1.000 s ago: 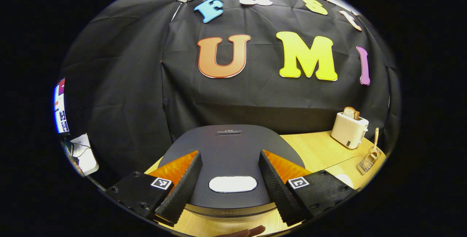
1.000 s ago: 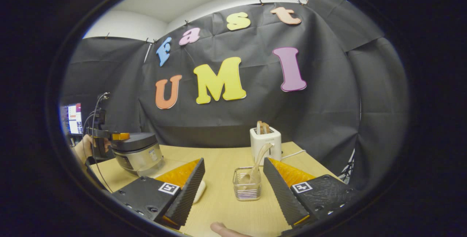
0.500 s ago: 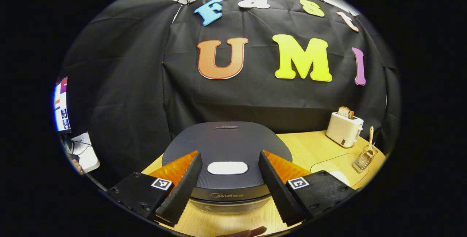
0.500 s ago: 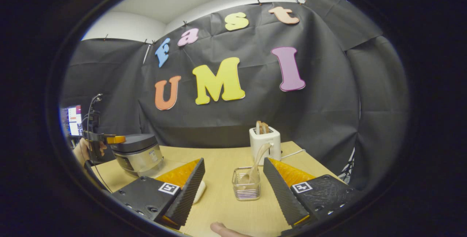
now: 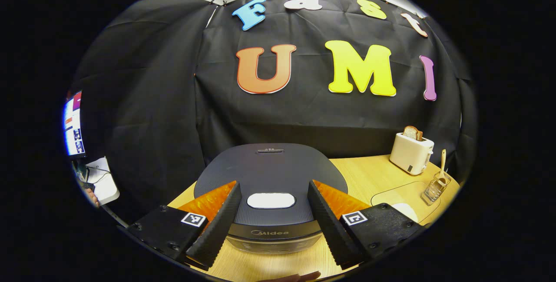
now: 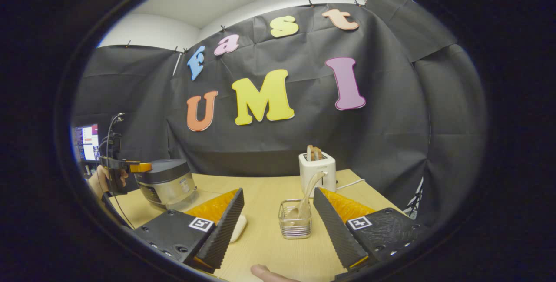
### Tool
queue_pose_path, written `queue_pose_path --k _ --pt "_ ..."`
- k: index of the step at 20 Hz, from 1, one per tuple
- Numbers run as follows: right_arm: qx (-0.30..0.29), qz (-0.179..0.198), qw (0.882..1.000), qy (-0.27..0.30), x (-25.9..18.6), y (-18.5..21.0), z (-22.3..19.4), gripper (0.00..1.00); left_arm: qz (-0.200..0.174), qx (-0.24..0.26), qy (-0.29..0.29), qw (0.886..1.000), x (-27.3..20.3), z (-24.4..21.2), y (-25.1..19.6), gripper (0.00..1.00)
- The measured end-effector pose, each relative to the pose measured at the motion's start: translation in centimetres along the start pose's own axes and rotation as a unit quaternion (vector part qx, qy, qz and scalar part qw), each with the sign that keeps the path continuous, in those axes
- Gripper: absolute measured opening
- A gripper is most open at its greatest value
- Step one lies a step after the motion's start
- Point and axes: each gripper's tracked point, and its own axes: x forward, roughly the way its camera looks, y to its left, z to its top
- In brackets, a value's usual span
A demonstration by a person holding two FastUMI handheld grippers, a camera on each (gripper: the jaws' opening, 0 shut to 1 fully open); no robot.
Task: Close the left gripper, press the button to open the rice cooker; take a wooden spoon from the chopstick holder with the right hand, scoop a spoonful of rice and pour it into the rice cooker, then put the wooden spoon back into the chopstick holder.
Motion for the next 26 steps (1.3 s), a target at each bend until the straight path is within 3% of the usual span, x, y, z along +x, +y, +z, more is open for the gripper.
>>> queue_pose_path --k 3,4,10,17,18,19,22,26 --pt "0.004 -0.004 1.000 -0.006 -0.3 -0.4 0.5 0.92 -0.007 -0.022 -0.006 1.000 -1.0 1.5 -0.7 0.96" --pt "0.006 -0.005 1.000 -0.008 -0.5 -0.6 0.6 0.96 -0.002 -0.021 -0.014 1.000 -1.4 2.3 -0.7 0.96" --pt "0.004 -0.015 1.000 -0.019 -1.3 -0.9 1.5 0.92 -0.008 -0.014 -0.056 0.998 -5.9 5.9 -3.3 0.96" --pt "-0.021 -0.037 0.999 -0.017 -3.1 -0.4 1.9 0.95 -0.005 -0.020 -0.065 0.998 -11.5 4.0 -6.5 0.95" --pt "-0.023 -0.040 0.999 -0.017 -3.3 -0.3 2.0 0.92 -0.007 -0.020 -0.064 0.998 -12.2 3.6 -7.0 0.95" --pt "-0.023 -0.043 0.999 -0.016 -3.5 -0.1 2.0 0.96 -0.016 -0.014 -0.066 0.998 -12.8 3.3 -7.8 0.95" --pt "-0.012 -0.047 0.999 -0.007 -3.6 0.3 0.9 0.95 -0.043 0.012 -0.065 0.997 -14.0 2.1 -10.2 0.96" --pt "-0.003 -0.041 0.999 0.024 -2.0 0.8 -1.2 0.95 -0.046 0.027 -0.081 0.995 -15.1 1.6 -11.5 0.95"
